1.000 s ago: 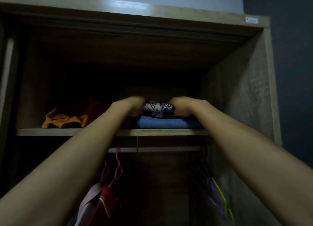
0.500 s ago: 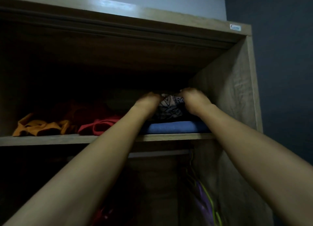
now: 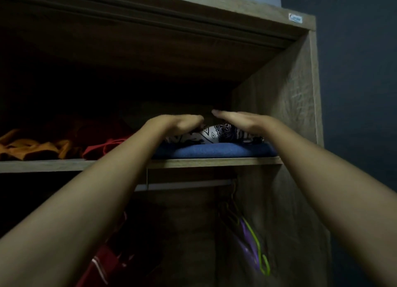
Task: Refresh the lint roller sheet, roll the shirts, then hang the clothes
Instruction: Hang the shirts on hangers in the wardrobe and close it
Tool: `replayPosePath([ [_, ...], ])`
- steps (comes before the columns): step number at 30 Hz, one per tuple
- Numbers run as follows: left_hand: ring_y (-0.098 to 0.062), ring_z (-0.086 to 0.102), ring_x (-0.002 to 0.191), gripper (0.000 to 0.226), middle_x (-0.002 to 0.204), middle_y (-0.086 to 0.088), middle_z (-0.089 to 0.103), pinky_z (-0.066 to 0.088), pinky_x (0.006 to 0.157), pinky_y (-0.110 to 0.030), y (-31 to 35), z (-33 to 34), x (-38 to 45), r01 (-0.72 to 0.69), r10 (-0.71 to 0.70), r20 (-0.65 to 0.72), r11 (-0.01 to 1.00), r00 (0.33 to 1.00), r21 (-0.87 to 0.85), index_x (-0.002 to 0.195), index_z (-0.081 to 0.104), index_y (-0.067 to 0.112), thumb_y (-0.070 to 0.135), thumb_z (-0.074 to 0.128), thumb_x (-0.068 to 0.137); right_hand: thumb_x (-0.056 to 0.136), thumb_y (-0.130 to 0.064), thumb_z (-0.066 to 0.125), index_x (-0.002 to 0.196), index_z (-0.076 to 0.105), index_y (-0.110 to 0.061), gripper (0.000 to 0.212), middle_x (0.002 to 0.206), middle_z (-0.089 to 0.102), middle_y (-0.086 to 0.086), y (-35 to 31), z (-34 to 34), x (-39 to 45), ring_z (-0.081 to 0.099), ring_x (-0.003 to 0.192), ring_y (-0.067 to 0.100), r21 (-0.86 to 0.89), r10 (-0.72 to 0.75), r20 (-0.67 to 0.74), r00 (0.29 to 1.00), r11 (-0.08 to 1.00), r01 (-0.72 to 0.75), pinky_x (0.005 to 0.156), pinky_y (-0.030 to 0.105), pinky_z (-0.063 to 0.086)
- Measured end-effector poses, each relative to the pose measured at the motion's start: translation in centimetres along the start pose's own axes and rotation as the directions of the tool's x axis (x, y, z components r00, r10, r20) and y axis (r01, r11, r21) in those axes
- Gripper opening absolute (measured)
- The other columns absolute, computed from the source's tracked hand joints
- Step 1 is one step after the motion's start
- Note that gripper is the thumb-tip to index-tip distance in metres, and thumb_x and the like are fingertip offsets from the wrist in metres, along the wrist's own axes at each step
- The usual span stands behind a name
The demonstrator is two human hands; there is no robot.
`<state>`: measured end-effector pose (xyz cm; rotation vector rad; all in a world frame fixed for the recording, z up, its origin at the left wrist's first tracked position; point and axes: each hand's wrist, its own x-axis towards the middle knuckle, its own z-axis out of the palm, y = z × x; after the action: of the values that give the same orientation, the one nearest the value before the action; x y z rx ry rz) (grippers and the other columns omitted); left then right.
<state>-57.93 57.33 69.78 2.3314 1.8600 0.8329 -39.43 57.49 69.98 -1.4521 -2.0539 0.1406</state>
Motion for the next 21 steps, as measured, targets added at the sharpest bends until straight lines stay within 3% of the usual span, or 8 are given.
replayPosePath([
  [2, -0.019, 0.049, 0.084, 0.040, 0.105, -0.010, 0.054, 0.040, 0.083, -0.035, -0.1, 0.2, 0.2, 0.023, -0.021, -0.035, 0.998, 0.999, 0.059, 0.110, 0.051, 0.016, 0.045, 0.026, 0.100, 0.093, -0.067, 0.020, 0.146, 0.035, -0.019, 0.073, 0.153, 0.033, 0.010, -0.2, 0.5, 0.3, 0.033, 0.138, 0.028, -0.131, -0.013, -0.044, 0.999, 0.991, 0.007, 0.109, 0.042, 0.027],
  [5, -0.018, 0.049, 0.091, 0.038, 0.110, -0.007, 0.052, 0.039, 0.092, -0.035, -1.0, 1.2, 1.0, 0.115, -0.120, 0.026, 0.984, 0.992, 0.139, 0.117, 0.052, 0.019, 0.048, 0.038, 0.097, 0.099, -0.053, 0.029, 0.140, 0.044, -0.019, 0.056, 0.145, 0.045, 0.008, 0.3, 1.7, 1.2, 0.044, 0.128, 0.024, -0.303, -0.053, 0.066, 0.996, 0.950, 0.070, 0.103, 0.035, 0.032],
  [8, -0.021, 0.047, 0.102, 0.044, 0.114, -0.006, 0.046, 0.036, 0.098, -0.035, -1.3, 1.4, 1.1, 0.202, -0.214, 0.050, 0.964, 0.976, 0.175, 0.120, 0.048, 0.022, 0.054, 0.047, 0.090, 0.096, -0.057, 0.030, 0.142, 0.044, -0.026, 0.057, 0.147, 0.043, 0.004, 1.1, 2.3, 1.9, 0.042, 0.132, 0.023, -0.330, -0.025, 0.114, 0.993, 0.942, 0.061, 0.112, 0.043, 0.029],
  [11, -0.024, 0.049, 0.105, 0.051, 0.112, -0.008, 0.048, 0.038, 0.103, -0.040, -0.9, 1.1, 0.5, 0.237, -0.246, 0.033, 0.957, 0.969, 0.168, 0.121, 0.046, 0.016, 0.055, 0.050, 0.088, 0.096, -0.057, 0.029, 0.138, 0.047, -0.026, 0.055, 0.143, 0.046, 0.004, 1.9, 2.7, 2.4, 0.045, 0.127, 0.022, -0.284, -0.023, 0.090, 0.996, 0.958, 0.047, 0.112, 0.046, 0.030],
  [15, -0.024, 0.048, 0.098, 0.057, 0.121, -0.009, 0.045, 0.035, 0.091, -0.037, -0.6, 1.6, -1.0, 0.193, -0.194, -0.002, 0.973, 0.981, 0.124, 0.135, 0.040, 0.019, 0.054, 0.047, 0.091, 0.099, -0.050, 0.031, 0.137, 0.047, -0.024, 0.049, 0.143, 0.047, 0.008, 2.4, 3.3, 2.4, 0.047, 0.124, 0.025, -0.240, -0.064, 0.016, 0.998, 0.969, 0.066, 0.111, 0.044, 0.030],
  [18, -0.024, 0.050, 0.108, 0.059, 0.133, -0.009, 0.045, 0.036, 0.099, -0.038, -1.4, 1.4, -1.7, 0.105, -0.104, -0.023, 0.992, 0.994, 0.068, 0.141, 0.035, 0.018, 0.050, 0.047, 0.092, 0.100, -0.045, 0.031, 0.138, 0.047, -0.021, 0.048, 0.144, 0.046, 0.011, 2.4, 3.8, 1.9, 0.046, 0.127, 0.028, -0.271, -0.113, -0.040, 0.993, 0.957, 0.099, 0.109, 0.043, 0.031],
  [21, -0.014, 0.054, 0.091, 0.038, 0.112, -0.003, 0.056, 0.037, 0.086, -0.033, -1.9, 0.0, -3.4, -0.024, 0.026, -0.035, 0.998, 0.999, 0.057, 0.125, 0.051, 0.015, 0.039, 0.043, 0.097, 0.099, -0.044, 0.038, 0.131, 0.056, -0.023, 0.042, 0.134, 0.055, 0.011, 2.7, 4.0, 1.4, 0.053, 0.116, 0.030, -0.309, -0.168, -0.195, 0.966, 0.946, 0.102, 0.099, 0.043, 0.042],
])
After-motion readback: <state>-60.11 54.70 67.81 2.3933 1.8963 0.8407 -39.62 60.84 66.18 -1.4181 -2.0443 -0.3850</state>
